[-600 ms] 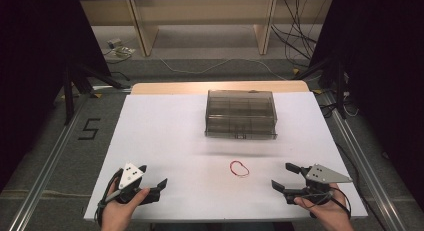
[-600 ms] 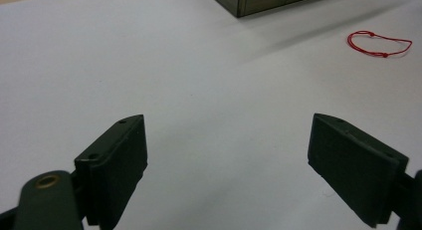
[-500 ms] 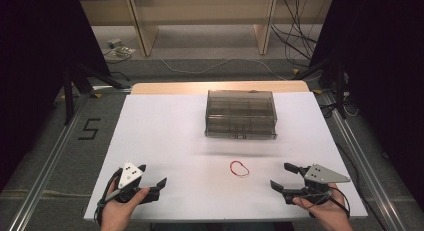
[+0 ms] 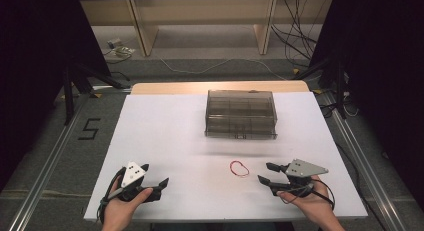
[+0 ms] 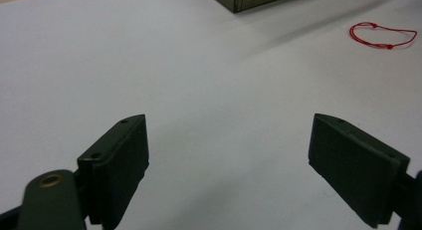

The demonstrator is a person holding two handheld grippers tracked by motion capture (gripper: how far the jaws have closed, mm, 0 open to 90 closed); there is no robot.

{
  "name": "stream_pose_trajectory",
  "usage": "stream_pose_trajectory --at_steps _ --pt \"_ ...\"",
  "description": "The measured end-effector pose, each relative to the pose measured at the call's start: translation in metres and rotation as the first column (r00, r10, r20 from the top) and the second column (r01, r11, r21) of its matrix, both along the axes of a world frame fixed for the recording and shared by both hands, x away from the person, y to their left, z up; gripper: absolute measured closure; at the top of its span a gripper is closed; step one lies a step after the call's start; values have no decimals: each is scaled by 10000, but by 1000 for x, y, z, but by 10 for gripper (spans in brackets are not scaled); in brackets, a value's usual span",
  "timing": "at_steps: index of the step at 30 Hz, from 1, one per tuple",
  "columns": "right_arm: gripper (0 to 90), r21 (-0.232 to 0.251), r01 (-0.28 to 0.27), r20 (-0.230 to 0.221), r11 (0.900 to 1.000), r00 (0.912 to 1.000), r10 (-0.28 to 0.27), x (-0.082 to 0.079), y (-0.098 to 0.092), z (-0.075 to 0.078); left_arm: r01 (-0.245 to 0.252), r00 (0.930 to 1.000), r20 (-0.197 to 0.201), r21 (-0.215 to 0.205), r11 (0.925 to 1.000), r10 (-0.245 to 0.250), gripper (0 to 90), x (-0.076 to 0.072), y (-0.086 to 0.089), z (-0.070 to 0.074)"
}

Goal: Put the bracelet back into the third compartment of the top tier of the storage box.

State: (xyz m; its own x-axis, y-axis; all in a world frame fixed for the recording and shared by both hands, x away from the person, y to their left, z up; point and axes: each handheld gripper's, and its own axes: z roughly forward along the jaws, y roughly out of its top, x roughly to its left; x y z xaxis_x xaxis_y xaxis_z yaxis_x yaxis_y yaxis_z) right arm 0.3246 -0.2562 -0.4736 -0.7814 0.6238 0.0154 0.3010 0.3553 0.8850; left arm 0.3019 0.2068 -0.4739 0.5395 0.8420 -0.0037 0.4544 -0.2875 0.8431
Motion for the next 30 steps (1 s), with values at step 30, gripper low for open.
stream_pose_trajectory --at_steps 30 --pt "716 -1401 161 -1190 9900 9923 -330 51 57 -14 56 9999 -85 47 10000 -56 161 2 -2 -4"
